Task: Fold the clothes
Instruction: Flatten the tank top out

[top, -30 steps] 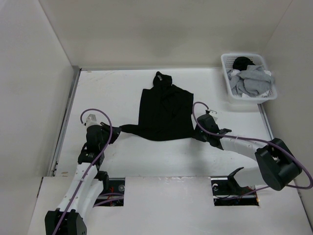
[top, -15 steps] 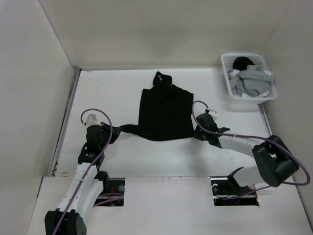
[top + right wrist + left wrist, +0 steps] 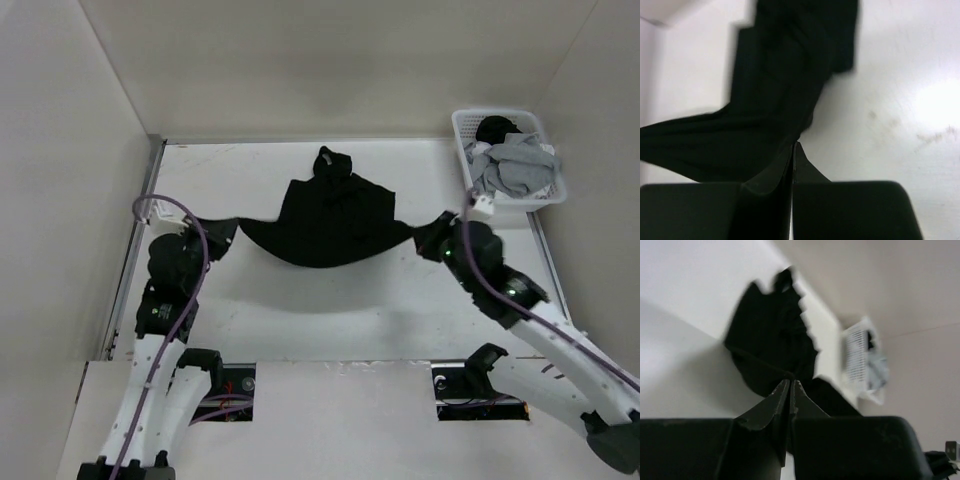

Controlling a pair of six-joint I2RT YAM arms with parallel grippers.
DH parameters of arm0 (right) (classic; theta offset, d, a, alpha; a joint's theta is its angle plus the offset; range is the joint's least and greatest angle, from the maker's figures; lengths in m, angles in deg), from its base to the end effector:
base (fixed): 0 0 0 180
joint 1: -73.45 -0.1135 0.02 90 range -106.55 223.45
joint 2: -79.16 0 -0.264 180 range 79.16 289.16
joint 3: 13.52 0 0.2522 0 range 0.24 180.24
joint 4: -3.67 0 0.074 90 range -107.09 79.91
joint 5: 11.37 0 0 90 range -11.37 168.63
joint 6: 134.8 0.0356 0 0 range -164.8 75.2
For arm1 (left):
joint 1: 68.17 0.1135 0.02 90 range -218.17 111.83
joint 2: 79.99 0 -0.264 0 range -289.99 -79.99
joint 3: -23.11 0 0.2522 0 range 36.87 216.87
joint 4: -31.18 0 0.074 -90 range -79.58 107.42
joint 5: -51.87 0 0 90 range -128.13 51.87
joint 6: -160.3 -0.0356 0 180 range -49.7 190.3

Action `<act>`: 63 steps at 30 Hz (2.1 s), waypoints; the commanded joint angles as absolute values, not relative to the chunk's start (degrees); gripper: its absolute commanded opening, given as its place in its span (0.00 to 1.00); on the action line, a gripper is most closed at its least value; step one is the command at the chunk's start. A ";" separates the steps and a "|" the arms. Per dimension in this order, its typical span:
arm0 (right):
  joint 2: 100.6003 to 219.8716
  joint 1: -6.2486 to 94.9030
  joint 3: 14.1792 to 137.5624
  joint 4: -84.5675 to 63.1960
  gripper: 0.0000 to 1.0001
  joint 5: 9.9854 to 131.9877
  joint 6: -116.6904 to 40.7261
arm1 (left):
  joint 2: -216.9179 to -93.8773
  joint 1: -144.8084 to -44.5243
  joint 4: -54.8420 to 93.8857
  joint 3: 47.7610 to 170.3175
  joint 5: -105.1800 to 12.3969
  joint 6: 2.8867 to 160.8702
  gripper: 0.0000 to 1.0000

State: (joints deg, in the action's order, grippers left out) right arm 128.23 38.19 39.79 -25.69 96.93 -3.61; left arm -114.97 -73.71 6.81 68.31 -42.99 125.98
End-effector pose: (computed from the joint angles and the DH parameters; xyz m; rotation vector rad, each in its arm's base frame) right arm 0.1666 0.1041 0.2858 0.3104 2.0025 0.5377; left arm 0.1570 -0.0183 0.2828 -0.7468 1.7444 -0.8217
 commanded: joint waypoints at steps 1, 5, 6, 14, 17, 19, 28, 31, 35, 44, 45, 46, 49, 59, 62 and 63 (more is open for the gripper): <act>120.91 35.19 56.00 -35.56 0.00 105.86 -10.51 | -111.28 -74.36 7.41 83.24 -39.90 126.90 0.00; 122.91 30.45 77.70 -42.16 0.00 112.80 -18.67 | -112.59 -73.40 6.69 98.88 -35.76 125.85 0.00; 124.06 29.30 83.24 -43.04 0.00 114.82 -20.61 | -113.38 -73.39 7.13 102.40 -35.15 125.67 0.00; 137.06 16.83 118.68 -43.93 0.00 121.87 -36.08 | -121.21 -71.99 5.73 127.99 -34.09 123.83 0.00; 140.32 12.78 121.09 -42.53 0.00 122.83 -38.46 | -122.09 -71.11 5.38 130.30 -34.53 123.65 0.00; 141.46 15.39 119.16 -40.86 0.00 122.23 -39.35 | -122.18 -70.76 5.20 128.55 -34.35 123.56 0.00; 151.73 44.55 108.00 -38.49 0.00 94.49 -25.30 | -133.93 -68.57 10.20 113.26 -33.38 123.73 0.00; 161.21 51.33 111.13 -36.81 0.00 86.82 -22.04 | -143.50 -66.63 12.23 114.82 -34.96 124.61 0.00; 174.92 55.74 128.41 -39.87 0.00 84.70 -20.37 | -156.34 -64.78 12.06 125.96 -38.39 125.76 0.00; 182.96 57.94 154.32 -46.57 0.00 81.44 -17.29 | -160.24 -61.45 11.17 140.67 -41.03 126.46 0.00; 182.26 58.03 153.70 -46.48 0.00 81.09 -17.20 | -159.63 -61.27 11.18 140.76 -41.03 126.29 0.00; 181.21 58.12 152.48 -46.65 0.00 80.57 -17.20 | -159.10 -61.09 11.18 140.50 -41.03 126.20 0.00; 177.43 58.12 145.11 -46.04 0.00 80.65 -17.64 | -157.25 -61.09 11.44 137.26 -40.51 126.02 0.00; 145.11 54.44 81.96 -27.43 0.00 84.42 -16.33 | -136.80 -63.02 17.59 99.49 -38.13 125.58 0.00; 134.91 49.96 64.00 -23.81 0.00 86.88 -13.52 | -123.63 -64.51 16.28 83.15 -37.43 126.02 0.00; 131.31 47.86 58.65 -23.63 0.00 88.19 -12.46 | -118.89 -64.52 14.19 78.49 -37.60 125.93 0.00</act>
